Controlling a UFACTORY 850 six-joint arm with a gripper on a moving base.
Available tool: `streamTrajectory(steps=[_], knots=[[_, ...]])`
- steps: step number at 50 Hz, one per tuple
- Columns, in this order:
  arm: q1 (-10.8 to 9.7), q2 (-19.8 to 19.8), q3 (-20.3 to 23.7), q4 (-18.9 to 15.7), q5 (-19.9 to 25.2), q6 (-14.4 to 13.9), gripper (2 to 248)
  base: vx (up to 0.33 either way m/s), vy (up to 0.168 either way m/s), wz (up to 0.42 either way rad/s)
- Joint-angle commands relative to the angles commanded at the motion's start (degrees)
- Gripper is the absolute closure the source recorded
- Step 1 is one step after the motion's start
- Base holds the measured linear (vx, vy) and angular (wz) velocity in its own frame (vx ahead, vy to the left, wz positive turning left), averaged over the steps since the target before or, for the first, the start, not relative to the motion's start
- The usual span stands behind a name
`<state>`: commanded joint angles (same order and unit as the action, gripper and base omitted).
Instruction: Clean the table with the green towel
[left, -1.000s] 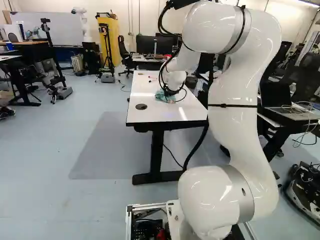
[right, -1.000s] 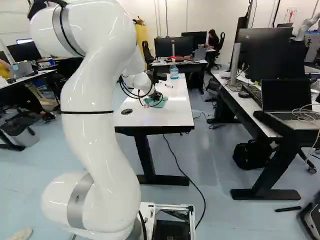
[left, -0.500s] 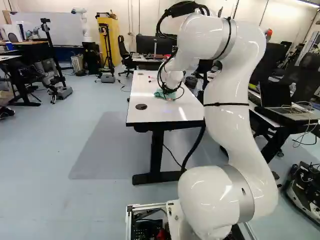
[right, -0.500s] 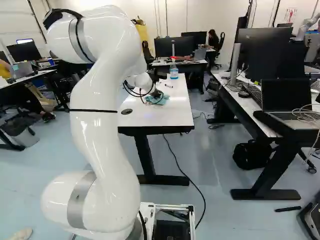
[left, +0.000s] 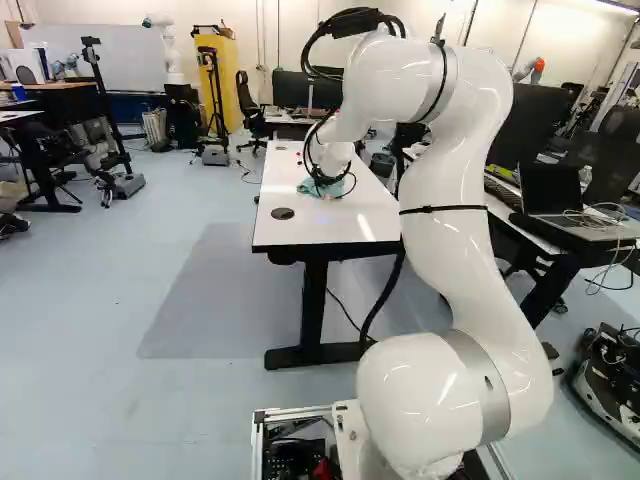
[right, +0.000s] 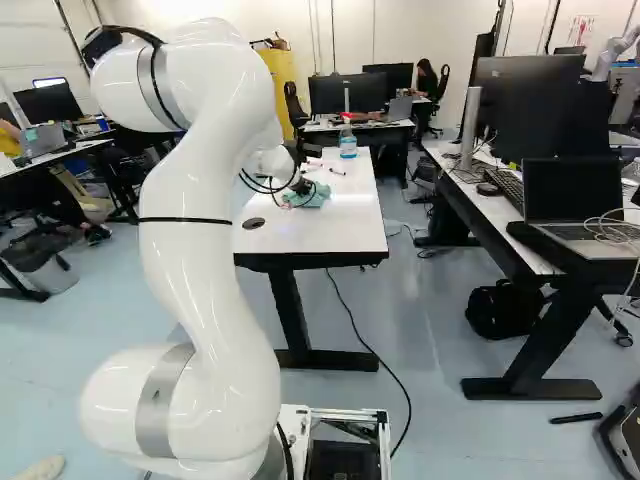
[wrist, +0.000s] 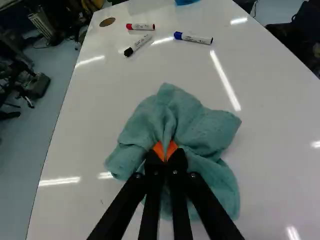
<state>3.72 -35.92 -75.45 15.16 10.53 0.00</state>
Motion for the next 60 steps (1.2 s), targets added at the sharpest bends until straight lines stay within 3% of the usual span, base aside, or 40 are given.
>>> streamTrajectory(steps=[28, 60], knots=[[4.0, 0.1, 0.1, 0.0, 0.0, 0.0, 226, 0.0, 0.0, 0.0], [6.8, 6.2, 8.4, 0.0, 0.0, 0.0, 226, 0.0, 0.0, 0.0]])
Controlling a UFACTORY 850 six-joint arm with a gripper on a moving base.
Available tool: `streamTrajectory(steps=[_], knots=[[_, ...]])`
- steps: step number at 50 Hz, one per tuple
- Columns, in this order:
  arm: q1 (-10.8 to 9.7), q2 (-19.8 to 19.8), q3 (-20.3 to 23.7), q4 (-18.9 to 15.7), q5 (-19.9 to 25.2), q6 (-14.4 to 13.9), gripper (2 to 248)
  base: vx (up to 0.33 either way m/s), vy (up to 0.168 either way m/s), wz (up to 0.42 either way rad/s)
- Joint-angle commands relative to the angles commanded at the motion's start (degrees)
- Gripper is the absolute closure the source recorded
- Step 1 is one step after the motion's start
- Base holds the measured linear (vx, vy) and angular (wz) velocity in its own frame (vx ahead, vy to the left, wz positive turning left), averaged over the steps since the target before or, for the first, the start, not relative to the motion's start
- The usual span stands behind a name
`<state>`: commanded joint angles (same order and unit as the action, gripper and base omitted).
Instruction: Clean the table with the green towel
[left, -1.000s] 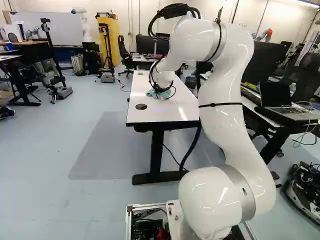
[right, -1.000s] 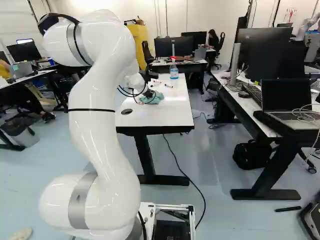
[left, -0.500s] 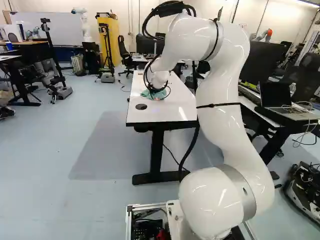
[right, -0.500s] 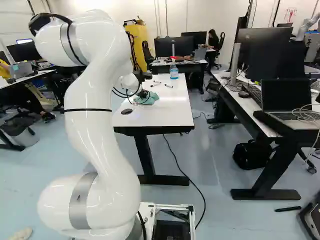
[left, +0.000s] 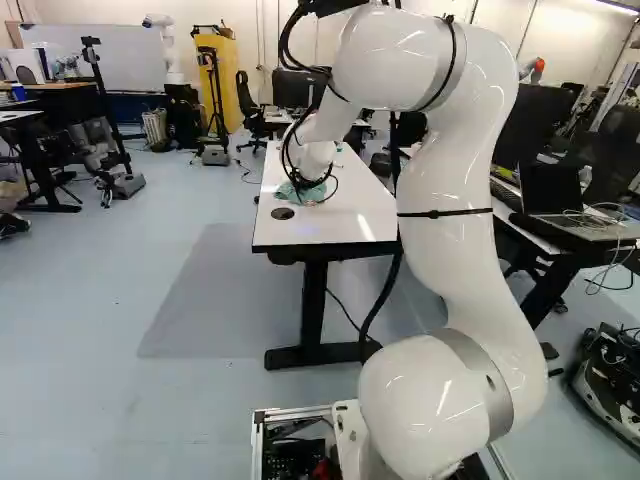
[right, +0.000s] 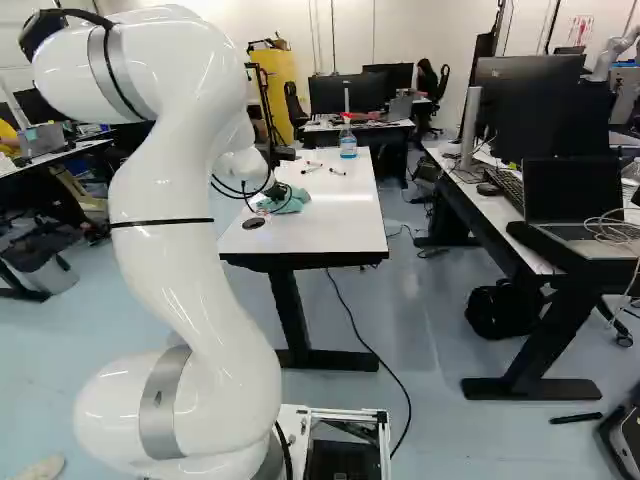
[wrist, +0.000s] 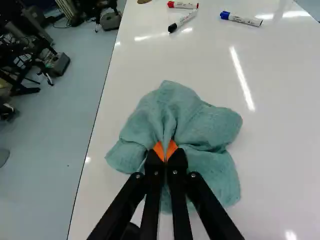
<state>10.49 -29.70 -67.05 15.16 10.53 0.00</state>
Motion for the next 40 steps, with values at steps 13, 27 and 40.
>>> streamTrajectory(steps=[13, 27, 40], knots=[[-0.2, 3.2, 4.3, 0.0, 0.0, 0.0, 226, 0.0, 0.0, 0.0], [-1.5, 6.0, 7.9, 0.0, 0.0, 0.0, 226, 0.0, 0.0, 0.0], [-3.5, 7.0, 9.1, 0.0, 0.0, 0.0, 226, 0.0, 0.0, 0.0]])
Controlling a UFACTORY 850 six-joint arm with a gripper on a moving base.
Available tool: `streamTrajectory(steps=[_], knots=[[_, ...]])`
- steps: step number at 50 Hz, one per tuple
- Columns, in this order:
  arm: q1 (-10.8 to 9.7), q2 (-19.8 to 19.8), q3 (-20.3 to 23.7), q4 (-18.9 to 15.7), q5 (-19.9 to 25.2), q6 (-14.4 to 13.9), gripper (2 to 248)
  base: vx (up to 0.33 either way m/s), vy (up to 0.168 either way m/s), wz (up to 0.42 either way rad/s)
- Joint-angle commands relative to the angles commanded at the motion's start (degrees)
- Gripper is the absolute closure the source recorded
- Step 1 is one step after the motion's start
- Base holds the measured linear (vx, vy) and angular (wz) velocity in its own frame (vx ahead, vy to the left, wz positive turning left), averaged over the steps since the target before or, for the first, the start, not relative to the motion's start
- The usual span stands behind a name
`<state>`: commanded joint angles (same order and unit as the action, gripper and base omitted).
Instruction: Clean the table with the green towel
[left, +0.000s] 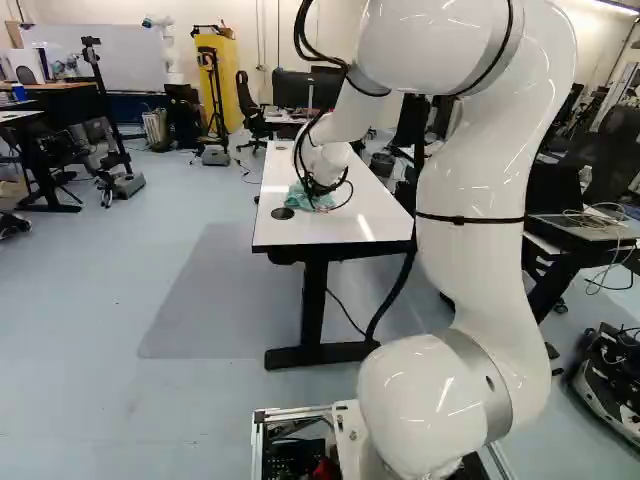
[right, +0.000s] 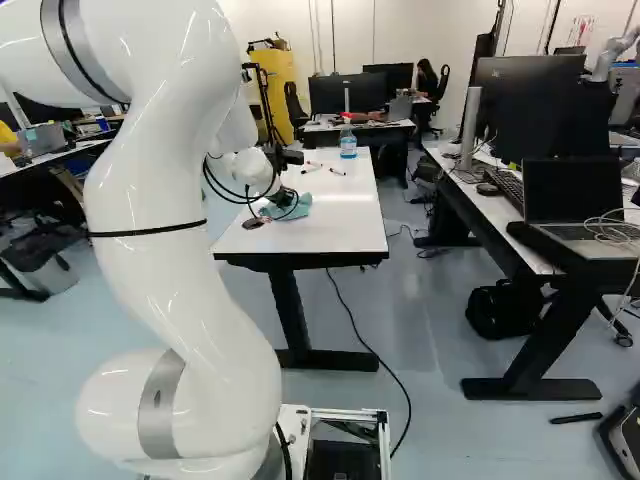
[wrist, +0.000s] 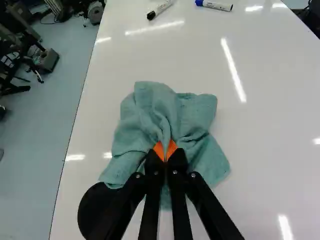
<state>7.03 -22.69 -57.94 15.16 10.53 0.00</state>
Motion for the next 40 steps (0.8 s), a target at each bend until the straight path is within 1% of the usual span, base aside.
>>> streamTrajectory(steps=[14, 24, 35, 40], knots=[[-2.3, -0.1, -0.1, 0.0, 0.0, 0.0, 226, 0.0, 0.0, 0.0], [-3.9, -0.9, -1.1, 0.0, 0.0, 0.0, 226, 0.0, 0.0, 0.0], [-4.8, -3.1, -3.9, 0.0, 0.0, 0.0, 226, 0.0, 0.0, 0.0], [-4.8, -3.2, -4.1, 0.0, 0.0, 0.0, 226, 0.0, 0.0, 0.0]])
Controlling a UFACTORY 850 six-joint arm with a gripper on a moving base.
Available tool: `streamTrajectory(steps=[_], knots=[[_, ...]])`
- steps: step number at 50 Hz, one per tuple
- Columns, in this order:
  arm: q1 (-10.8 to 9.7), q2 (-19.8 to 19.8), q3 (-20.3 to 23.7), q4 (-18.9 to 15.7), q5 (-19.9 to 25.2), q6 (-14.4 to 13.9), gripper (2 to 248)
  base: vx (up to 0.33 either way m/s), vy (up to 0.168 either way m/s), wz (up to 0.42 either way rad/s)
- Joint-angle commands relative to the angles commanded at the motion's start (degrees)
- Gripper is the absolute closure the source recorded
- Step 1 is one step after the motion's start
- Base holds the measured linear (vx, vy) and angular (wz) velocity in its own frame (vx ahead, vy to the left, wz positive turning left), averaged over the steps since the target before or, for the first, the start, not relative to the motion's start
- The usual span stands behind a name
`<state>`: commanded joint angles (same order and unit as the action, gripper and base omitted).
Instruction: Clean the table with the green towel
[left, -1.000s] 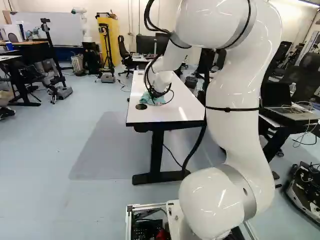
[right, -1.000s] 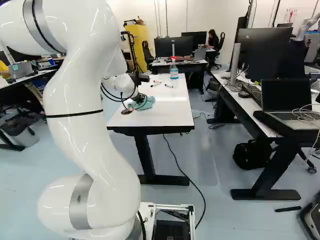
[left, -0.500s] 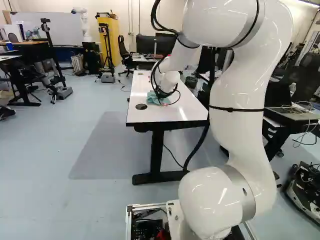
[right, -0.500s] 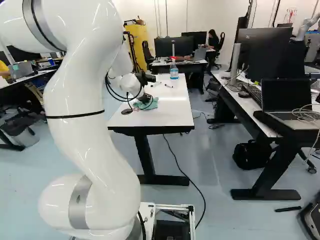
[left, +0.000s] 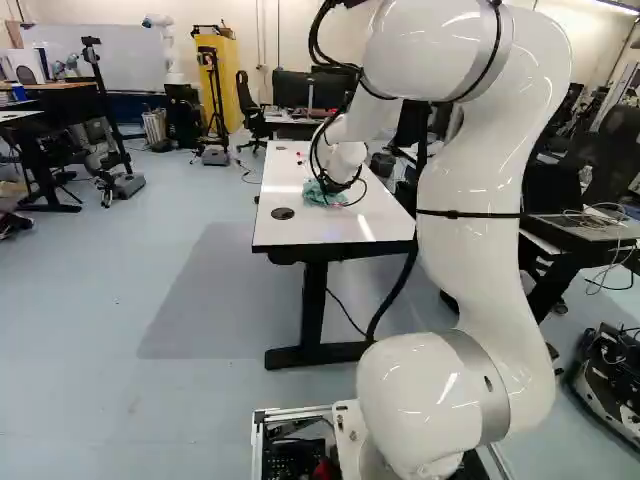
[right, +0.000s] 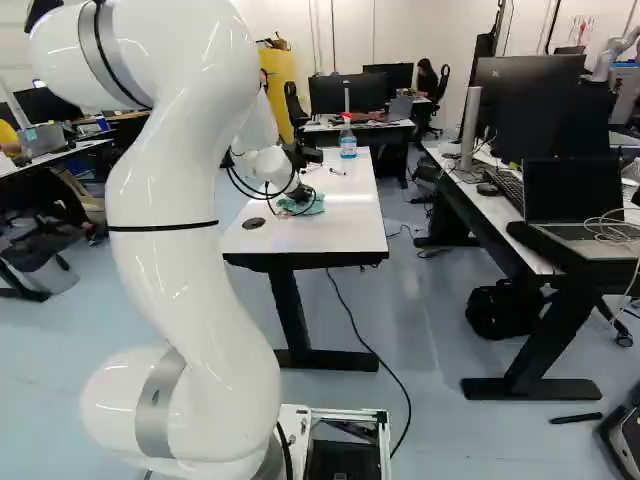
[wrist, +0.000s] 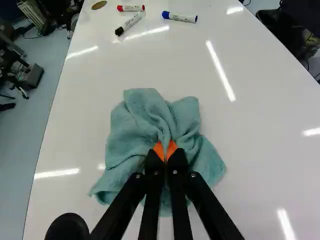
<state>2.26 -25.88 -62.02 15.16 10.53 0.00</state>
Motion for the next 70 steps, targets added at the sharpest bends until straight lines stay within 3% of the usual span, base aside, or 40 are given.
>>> streamTrajectory(steps=[27, 70], knots=[[0.0, 2.8, 0.9, 0.0, -1.2, 0.0, 226, 0.0, 0.0, 0.0], [0.2, 15.1, 9.2, 0.0, -14.5, 0.0, 226, 0.0, 0.0, 0.0]])
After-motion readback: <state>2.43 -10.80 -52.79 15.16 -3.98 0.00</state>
